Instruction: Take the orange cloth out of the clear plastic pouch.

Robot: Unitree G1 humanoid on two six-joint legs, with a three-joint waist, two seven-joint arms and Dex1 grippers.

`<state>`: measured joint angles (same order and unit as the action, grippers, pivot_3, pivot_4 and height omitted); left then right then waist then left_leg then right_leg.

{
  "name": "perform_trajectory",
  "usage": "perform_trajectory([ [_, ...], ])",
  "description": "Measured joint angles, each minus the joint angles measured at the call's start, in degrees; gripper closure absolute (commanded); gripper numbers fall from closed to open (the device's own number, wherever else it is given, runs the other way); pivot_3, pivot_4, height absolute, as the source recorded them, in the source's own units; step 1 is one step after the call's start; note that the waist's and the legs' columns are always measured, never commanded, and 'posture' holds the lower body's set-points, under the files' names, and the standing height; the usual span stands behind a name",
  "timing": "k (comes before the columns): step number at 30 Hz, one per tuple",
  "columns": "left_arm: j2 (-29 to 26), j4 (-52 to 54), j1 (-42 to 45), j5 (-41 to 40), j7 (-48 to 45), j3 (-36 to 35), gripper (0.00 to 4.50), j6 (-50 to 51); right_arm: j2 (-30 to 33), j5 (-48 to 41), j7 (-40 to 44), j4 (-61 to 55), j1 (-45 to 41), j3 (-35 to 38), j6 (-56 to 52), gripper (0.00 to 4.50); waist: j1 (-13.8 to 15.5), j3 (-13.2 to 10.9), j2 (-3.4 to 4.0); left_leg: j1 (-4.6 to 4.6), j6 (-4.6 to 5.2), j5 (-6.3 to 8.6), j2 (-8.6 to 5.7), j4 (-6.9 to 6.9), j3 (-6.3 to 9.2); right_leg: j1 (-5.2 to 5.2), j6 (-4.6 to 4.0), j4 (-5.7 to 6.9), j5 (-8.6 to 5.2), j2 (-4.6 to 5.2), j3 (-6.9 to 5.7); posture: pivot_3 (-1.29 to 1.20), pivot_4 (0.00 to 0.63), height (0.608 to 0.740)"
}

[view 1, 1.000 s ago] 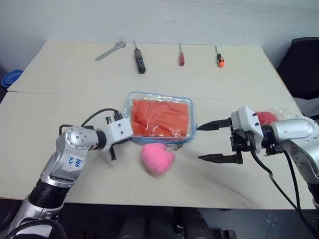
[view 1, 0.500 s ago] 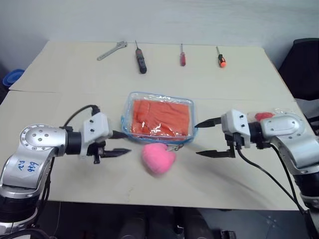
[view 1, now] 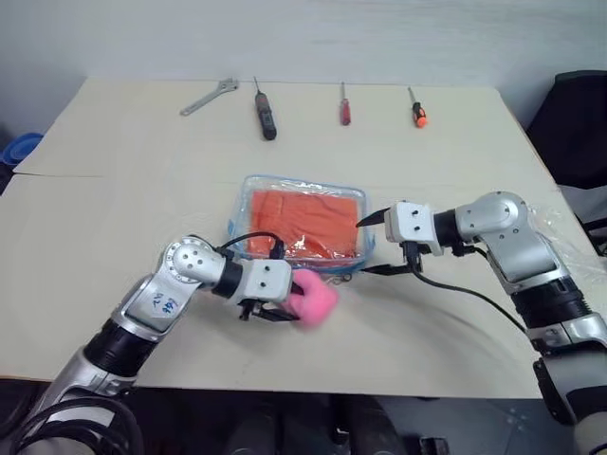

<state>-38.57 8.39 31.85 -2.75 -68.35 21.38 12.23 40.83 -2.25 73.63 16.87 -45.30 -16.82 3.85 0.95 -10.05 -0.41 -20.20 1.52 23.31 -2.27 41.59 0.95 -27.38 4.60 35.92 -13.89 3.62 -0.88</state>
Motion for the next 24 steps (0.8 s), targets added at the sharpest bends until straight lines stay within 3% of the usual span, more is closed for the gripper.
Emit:
perform_trajectory([
  [7, 0.3, -2.1, 0.3, 0.2, 0.0, -0.3, 4.46, -3.1, -3.1, 4.7, -0.8, 9.1, -3.2, -1.0, 8.3, 0.0, 0.1, 0.0, 0.0, 0.0, 0.0, 0.0, -0.01, 0.04, 0.02, 0.0, 0.0, 0.02, 0.0, 0.02, 0.01, 0.0, 0.15, 0.74],
  [11, -0.7, -1.9, -0.9, -0.1, -0.2, -0.9, 4.5, -4.0, -3.5, 6.5, -1.0, 13.1, -5.1, -1.0, 12.5, 0.84, -0.3, 0.0, 0.01, 0.0, -0.01, 0.0, 0.02, 0.04, 0.03, 0.0, 0.0, 0.01, 0.0, 0.01, 0.01, 0.0, 0.15, 0.74],
  [19, -3.1, -0.3, -2.7, -0.4, -0.5, -2.6, 4.5, -4.2, -3.5, 7.2, 0.6, 17.3, -5.6, -1.0, 17.5, 0.84, -1.3, 0.0, 0.01, 0.0, -0.09, -0.05, 0.06, -0.02, 0.04, -0.03, -0.01, 0.02, -0.01, -0.02, 0.0, 0.0, 0.15, 0.74],
  [22, -3.0, -0.2, -2.6, -0.2, 0.3, -2.7, 4.5, -3.7, -3.5, 7.4, 0.6, 18.4, -5.7, -1.0, 18.7, 1.37, -1.3, 0.0, 0.01, 0.0, -0.1, -0.05, 0.06, -0.02, 0.04, -0.03, -0.01, 0.03, -0.01, -0.02, 0.0, 0.0, 0.15, 0.74],
  [24, -2.9, -0.1, -2.6, -0.1, 0.9, -2.7, 4.5, -3.3, -3.7, 7.4, 0.6, 19.3, -5.9, -1.0, 19.0, 2.04, -1.3, 0.0, 0.01, 0.0, -0.1, -0.05, 0.06, -0.02, 0.04, -0.02, -0.01, 0.03, -0.01, -0.02, 0.01, 0.0, 0.15, 0.74],
])
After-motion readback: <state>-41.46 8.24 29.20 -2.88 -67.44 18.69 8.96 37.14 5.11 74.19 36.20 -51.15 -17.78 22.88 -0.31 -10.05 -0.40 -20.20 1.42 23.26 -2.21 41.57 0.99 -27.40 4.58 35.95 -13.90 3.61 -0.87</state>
